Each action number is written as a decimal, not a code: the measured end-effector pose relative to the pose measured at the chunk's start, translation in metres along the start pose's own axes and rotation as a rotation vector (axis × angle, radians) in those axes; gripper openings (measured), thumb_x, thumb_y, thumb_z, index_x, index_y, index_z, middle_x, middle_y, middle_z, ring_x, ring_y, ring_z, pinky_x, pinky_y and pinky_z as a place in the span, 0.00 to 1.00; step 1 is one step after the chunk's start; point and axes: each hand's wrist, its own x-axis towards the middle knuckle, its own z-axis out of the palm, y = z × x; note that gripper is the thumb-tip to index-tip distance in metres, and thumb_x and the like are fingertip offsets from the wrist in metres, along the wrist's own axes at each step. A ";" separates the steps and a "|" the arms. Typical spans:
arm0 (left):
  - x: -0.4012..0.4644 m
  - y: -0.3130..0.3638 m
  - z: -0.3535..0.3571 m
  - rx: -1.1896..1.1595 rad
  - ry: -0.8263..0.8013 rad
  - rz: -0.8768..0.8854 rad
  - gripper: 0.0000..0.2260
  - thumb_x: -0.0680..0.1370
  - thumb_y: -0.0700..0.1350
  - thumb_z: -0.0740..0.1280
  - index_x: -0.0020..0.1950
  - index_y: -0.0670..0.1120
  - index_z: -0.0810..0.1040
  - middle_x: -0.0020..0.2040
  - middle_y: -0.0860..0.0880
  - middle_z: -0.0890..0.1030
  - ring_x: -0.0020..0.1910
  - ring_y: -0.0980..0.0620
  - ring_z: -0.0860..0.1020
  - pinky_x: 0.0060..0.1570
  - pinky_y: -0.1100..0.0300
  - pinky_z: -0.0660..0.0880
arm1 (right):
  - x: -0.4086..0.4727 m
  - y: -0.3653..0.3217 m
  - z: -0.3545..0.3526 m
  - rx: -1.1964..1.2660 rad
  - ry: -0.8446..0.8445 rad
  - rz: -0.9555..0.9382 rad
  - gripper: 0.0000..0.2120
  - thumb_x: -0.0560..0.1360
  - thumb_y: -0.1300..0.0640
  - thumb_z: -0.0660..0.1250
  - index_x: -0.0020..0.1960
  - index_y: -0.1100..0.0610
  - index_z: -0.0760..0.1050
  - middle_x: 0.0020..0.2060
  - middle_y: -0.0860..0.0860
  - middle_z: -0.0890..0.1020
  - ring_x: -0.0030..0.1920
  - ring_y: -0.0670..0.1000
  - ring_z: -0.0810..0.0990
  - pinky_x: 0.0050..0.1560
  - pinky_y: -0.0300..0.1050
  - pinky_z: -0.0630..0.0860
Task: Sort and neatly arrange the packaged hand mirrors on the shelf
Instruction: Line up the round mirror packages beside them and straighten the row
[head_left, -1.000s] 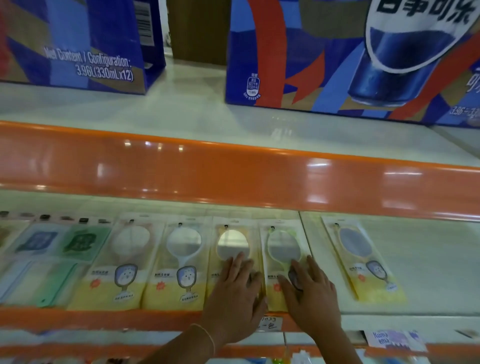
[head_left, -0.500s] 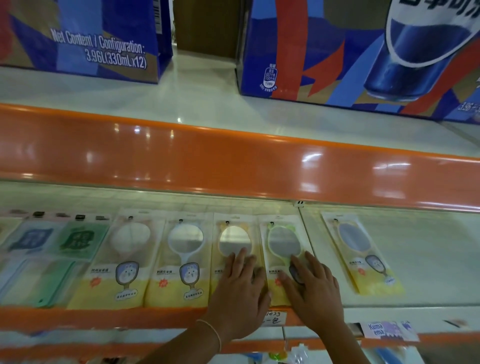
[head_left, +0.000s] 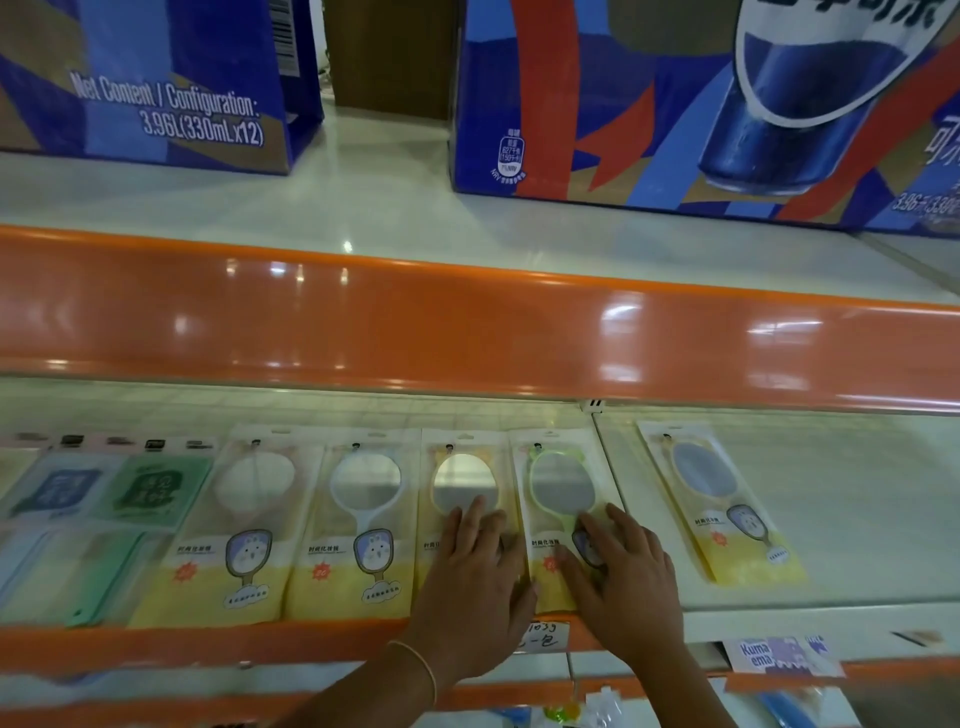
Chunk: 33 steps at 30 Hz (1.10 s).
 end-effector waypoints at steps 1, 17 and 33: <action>0.000 0.000 0.000 -0.002 0.006 0.002 0.23 0.79 0.61 0.52 0.63 0.47 0.74 0.67 0.44 0.72 0.74 0.39 0.60 0.70 0.39 0.61 | 0.000 0.000 0.000 0.001 0.006 -0.001 0.32 0.71 0.28 0.51 0.67 0.44 0.71 0.68 0.49 0.71 0.67 0.53 0.69 0.64 0.53 0.69; 0.007 -0.001 -0.003 -0.215 0.082 -0.063 0.22 0.82 0.57 0.48 0.65 0.48 0.74 0.66 0.47 0.73 0.71 0.45 0.65 0.71 0.47 0.62 | 0.005 0.011 -0.015 0.475 0.109 0.133 0.20 0.74 0.39 0.63 0.60 0.50 0.77 0.60 0.50 0.77 0.63 0.52 0.74 0.62 0.48 0.72; 0.115 0.114 -0.022 -0.421 -0.127 0.019 0.22 0.82 0.55 0.52 0.74 0.48 0.63 0.73 0.51 0.63 0.72 0.55 0.59 0.70 0.64 0.55 | 0.077 0.129 -0.077 0.052 -0.111 0.521 0.47 0.61 0.34 0.73 0.73 0.49 0.58 0.64 0.54 0.72 0.63 0.59 0.70 0.60 0.53 0.71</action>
